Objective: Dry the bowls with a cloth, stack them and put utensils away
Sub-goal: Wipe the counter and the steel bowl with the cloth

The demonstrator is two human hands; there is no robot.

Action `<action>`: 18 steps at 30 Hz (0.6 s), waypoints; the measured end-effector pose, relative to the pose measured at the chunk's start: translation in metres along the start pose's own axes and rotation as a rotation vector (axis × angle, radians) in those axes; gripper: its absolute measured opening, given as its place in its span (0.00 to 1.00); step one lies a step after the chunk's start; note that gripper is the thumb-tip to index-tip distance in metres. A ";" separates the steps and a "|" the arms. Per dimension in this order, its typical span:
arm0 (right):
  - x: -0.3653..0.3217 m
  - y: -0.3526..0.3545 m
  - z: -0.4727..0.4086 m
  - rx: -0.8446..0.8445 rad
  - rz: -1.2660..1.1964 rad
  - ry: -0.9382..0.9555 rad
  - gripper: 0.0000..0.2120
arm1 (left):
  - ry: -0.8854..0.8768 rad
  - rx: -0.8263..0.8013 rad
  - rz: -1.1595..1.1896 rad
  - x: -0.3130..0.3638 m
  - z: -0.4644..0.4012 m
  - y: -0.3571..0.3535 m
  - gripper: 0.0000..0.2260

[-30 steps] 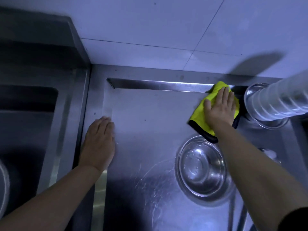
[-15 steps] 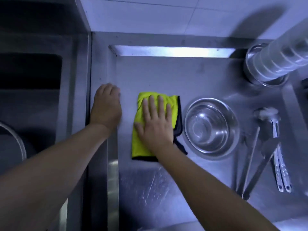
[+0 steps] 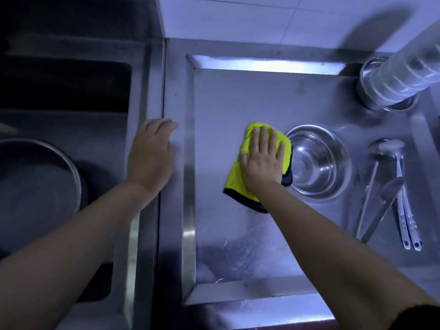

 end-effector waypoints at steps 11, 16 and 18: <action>-0.123 -0.018 0.055 0.033 0.072 0.411 0.34 | 0.044 0.018 0.095 -0.022 0.075 0.015 0.18; -0.092 -0.072 0.164 0.040 0.142 0.601 0.37 | 0.042 -0.040 0.093 -0.004 0.085 0.003 0.16; -0.071 -0.081 0.183 0.050 0.169 0.642 0.36 | 0.020 -0.074 0.105 0.009 0.085 -0.006 0.16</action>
Point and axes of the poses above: each hand's wrist, its own z-axis away from the middle knuckle, its own y-axis out of the back of the hand, x = y × z, the point moved 9 cm from there along -z, towards the middle knuckle, and after that the axes turned 13 degrees about -x, right-handed, at the moved point
